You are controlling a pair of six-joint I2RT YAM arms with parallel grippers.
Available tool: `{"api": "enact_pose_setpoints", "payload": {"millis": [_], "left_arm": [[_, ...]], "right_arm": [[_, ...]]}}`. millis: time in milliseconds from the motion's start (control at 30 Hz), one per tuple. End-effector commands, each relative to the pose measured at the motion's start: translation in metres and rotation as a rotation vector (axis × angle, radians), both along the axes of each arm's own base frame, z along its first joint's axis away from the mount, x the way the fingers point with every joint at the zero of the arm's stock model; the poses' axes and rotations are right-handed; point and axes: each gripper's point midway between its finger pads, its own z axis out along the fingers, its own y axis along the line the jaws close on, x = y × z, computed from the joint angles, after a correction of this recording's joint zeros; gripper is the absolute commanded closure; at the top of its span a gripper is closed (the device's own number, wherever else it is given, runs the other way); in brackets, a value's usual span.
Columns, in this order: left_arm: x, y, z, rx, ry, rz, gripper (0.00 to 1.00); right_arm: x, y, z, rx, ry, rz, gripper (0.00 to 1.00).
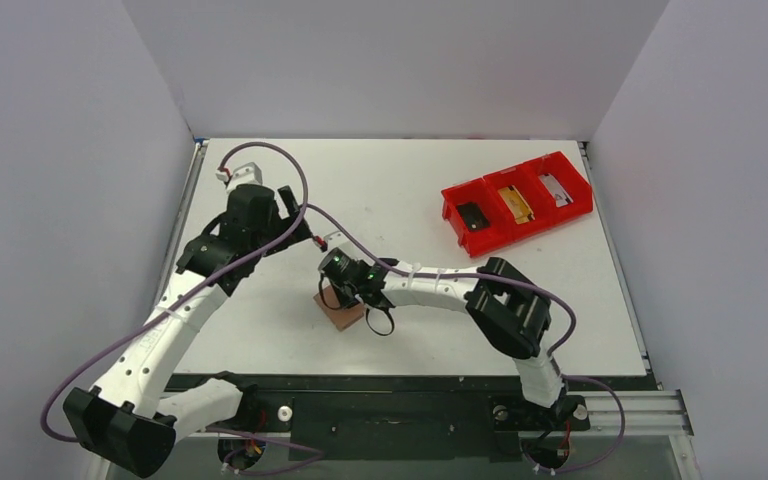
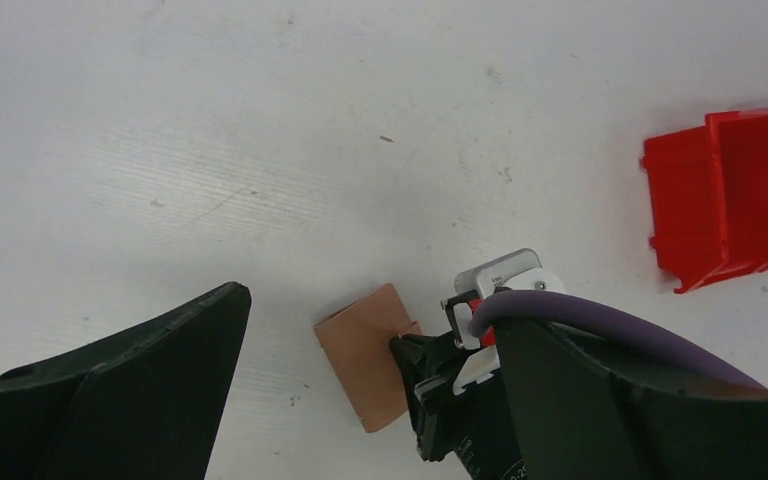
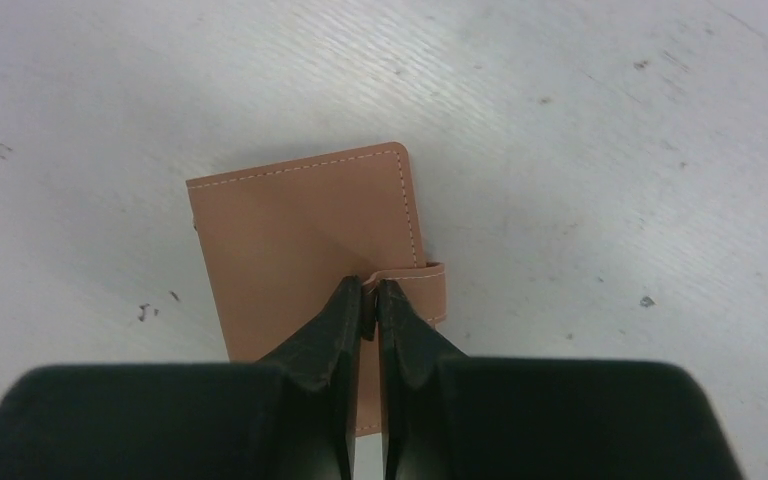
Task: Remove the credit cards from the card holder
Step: Open the card holder at the center of the board.
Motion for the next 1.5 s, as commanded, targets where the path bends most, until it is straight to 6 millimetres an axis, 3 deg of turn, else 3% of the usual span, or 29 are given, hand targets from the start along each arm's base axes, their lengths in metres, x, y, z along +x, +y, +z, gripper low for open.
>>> {"api": "enact_pose_setpoints", "payload": {"millis": [0,100,233,367,500,833,967,1067,1200,1367,1467], "left_arm": [[0.013,-0.003,-0.026,-0.023,0.015,0.033,0.11],[0.009,-0.018,-0.063,-0.047,0.089,-0.009,0.11],[0.002,-0.039,-0.104,-0.071,0.17,-0.045,0.11],[-0.001,-0.051,-0.122,-0.114,0.188,-0.054,0.11],[0.004,-0.044,-0.107,-0.133,0.139,-0.019,0.11],[0.018,-0.011,-0.026,-0.234,-0.105,0.064,0.11],[0.015,-0.014,-0.001,-0.264,-0.19,0.005,0.11],[0.009,-0.023,0.002,-0.28,-0.194,-0.057,0.11],[0.006,-0.022,-0.03,-0.24,-0.095,-0.057,0.11],[-0.001,-0.034,-0.086,-0.219,0.065,-0.073,0.12],[-0.007,-0.047,-0.108,-0.187,0.125,-0.102,0.12]], "right_arm": [[0.014,-0.04,0.013,0.04,0.017,-0.157,1.0],[0.019,-0.067,0.005,0.057,0.051,-0.228,1.0],[0.023,-0.086,0.007,0.109,0.067,-0.285,1.0],[0.024,-0.097,0.005,0.103,0.063,-0.309,1.0],[0.023,-0.103,0.001,0.097,0.066,-0.32,1.0],[0.02,-0.11,-0.014,0.068,0.078,-0.328,1.0],[0.023,-0.112,-0.017,0.067,0.085,-0.341,1.0],[0.026,-0.114,-0.015,0.07,0.082,-0.35,1.0],[0.028,-0.111,-0.003,0.108,0.083,-0.349,1.0],[0.029,-0.103,0.025,0.178,0.076,-0.342,1.0],[0.031,-0.11,0.041,0.195,0.061,-0.375,1.0]]}}
